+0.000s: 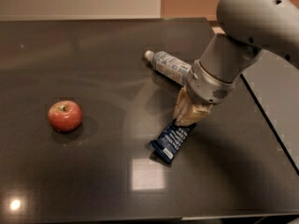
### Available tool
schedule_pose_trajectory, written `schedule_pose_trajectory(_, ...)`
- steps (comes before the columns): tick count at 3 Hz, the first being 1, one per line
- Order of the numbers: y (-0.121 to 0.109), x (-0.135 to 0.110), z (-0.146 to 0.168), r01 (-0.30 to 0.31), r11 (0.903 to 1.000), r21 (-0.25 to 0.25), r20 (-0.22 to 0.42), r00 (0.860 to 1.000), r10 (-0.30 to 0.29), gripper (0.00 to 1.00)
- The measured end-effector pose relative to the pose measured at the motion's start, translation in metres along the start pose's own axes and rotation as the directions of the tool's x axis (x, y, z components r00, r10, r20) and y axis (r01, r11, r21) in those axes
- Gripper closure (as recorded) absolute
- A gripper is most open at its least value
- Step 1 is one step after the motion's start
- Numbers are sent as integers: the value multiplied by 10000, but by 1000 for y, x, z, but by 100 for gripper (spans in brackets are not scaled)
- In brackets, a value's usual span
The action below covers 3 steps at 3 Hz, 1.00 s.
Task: Pick rxbar blueberry
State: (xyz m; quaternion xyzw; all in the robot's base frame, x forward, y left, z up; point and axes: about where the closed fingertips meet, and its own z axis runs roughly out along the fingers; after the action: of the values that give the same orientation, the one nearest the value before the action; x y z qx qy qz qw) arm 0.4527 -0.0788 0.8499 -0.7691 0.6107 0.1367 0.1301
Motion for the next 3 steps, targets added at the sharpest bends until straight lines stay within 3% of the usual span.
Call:
schedule_pose_trajectory(2,-4,-26,-47,-130,9971,749,716,9974,76,100)
schedule_pose_trajectory(3,-12,-59,-106,-200,9884,1506,1235,9923,13,100)
